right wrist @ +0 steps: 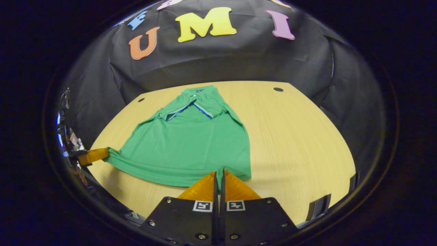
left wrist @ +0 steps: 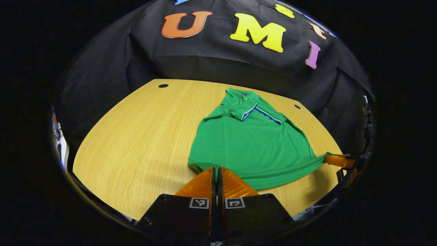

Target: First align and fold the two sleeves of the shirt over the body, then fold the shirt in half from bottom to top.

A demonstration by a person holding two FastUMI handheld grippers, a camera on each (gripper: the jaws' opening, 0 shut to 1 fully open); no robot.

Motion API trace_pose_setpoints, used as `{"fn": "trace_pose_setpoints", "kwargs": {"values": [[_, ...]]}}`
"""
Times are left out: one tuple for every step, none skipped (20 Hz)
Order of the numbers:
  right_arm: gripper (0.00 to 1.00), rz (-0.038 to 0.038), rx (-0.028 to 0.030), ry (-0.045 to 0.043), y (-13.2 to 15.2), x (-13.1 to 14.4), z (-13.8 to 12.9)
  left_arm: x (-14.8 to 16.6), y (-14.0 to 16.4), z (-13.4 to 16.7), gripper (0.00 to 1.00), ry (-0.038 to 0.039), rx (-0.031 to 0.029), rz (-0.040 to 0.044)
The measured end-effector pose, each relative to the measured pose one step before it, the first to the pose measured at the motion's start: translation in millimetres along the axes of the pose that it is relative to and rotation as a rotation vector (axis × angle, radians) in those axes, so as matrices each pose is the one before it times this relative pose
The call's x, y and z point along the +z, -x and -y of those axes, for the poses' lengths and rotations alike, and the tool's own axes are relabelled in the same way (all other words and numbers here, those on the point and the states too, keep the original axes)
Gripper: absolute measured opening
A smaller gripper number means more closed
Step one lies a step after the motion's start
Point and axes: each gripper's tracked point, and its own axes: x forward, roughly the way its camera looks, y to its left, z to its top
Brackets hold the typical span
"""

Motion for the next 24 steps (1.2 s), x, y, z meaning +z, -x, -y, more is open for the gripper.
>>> {"fn": "trace_pose_setpoints", "kwargs": {"values": [[0.01,0.01248,0.00051,-0.00091,-3.33,9.41,1.04,9.03,-3.35,1.00,0.03,0.00208,-0.00126,0.00599],[0.01,0.01079,0.00040,-0.00210,-3.08,9.50,-0.38,11.24,-3.09,0.91,0.03,0.00064,-0.00196,0.01170],[0.01,0.01311,-0.00137,0.00271,-3.80,9.35,0.52,8.71,-2.41,1.14,0.03,0.00017,-0.00131,0.00827],[0.01,0.01194,-0.00155,0.00331,-2.58,10.87,0.73,10.76,-3.20,1.17,0.03,0.00088,-0.00234,0.01072],[0.01,0.01662,0.00064,-0.00014,-1.87,11.22,-0.54,8.73,-3.70,0.72,0.03,0.00015,-0.00127,0.00724],[0.01,0.01426,0.00194,0.00071,-2.42,11.89,-0.12,8.79,-4.00,1.83,0.03,0.00017,-0.00234,0.00265],[0.01,0.02286,0.00431,-0.00323,-2.23,14.24,-0.05,9.40,-2.52,1.31,0.03,0.00200,-0.00383,0.00714],[0.01,0.02178,0.00033,-0.00086,-2.08,12.94,-0.06,11.49,-2.55,2.36,0.03,0.00123,-0.00538,0.01853],[0.01,0.01814,-0.00224,0.00145,-2.92,12.25,0.99,12.49,-3.49,1.15,0.03,-0.00117,-0.00434,0.01841],[0.01,0.01932,-0.00036,-0.00091,-2.38,12.99,0.31,10.82,-3.01,1.43,0.03,-0.00228,-0.00280,0.01710],[0.01,0.01811,0.00139,-0.00056,-3.86,11.50,-0.45,11.76,-4.38,1.02,0.03,0.00132,-0.00567,0.01302],[0.01,0.01573,0.00308,0.00111,-3.76,10.78,-0.62,10.46,-5.31,0.35,0.03,0.00442,-0.00238,0.01130],[0.01,0.01311,0.00400,-0.00308,-4.56,10.22,-0.96,9.39,-5.06,-0.59,0.03,0.00461,-0.00247,0.01034],[0.01,0.01446,0.00077,-0.00152,-3.59,9.79,0.30,10.14,-6.33,0.45,0.03,-0.00146,-0.00121,0.01498],[0.01,0.01523,-0.00049,0.00279,-5.52,8.42,0.38,12.52,-4.55,-0.46,0.03,-0.00559,-0.00217,0.01838],[0.01,0.02071,-0.00100,0.00299,-4.20,9.79,0.15,10.79,-5.10,-0.07,0.03,-0.00769,-0.00253,0.01704],[0.01,0.01612,-0.00186,0.00707,-6.34,8.68,-0.32,10.34,-5.71,0.44,0.03,-0.00866,-0.00560,0.01769],[0.00,0.01492,-0.00034,0.00828,-5.39,7.33,-0.42,9.98,-6.60,0.96,0.03,-0.00901,-0.00175,0.01842],[0.01,0.01165,-0.00327,0.00711,-7.55,6.96,1.06,8.60,-6.58,1.52,0.03,-0.00688,-0.00534,0.00972],[0.01,0.01255,-0.00085,0.00386,-7.32,6.40,0.69,5.25,-8.08,1.43,0.03,-0.00541,-0.00246,0.00902],[0.01,0.00760,-0.00067,0.00610,-8.37,5.10,0.17,3.54,-8.99,-0.54,0.03,-0.00188,0.00001,0.00216],[0.01,0.01464,0.00041,0.00520,-8.90,7.87,0.85,4.64,-9.36,-0.11,0.03,0.00383,-0.00120,0.00164],[0.01,0.01218,-0.00352,0.00421,-9.69,6.14,2.20,5.95,-8.79,-0.05,0.06,0.00465,-0.00357,0.00898],[0.00,0.00982,0.00025,-0.00073,-9.67,6.42,2.34,5.16,-9.67,-0.82,0.06,-0.00134,0.00084,0.00828]]}}
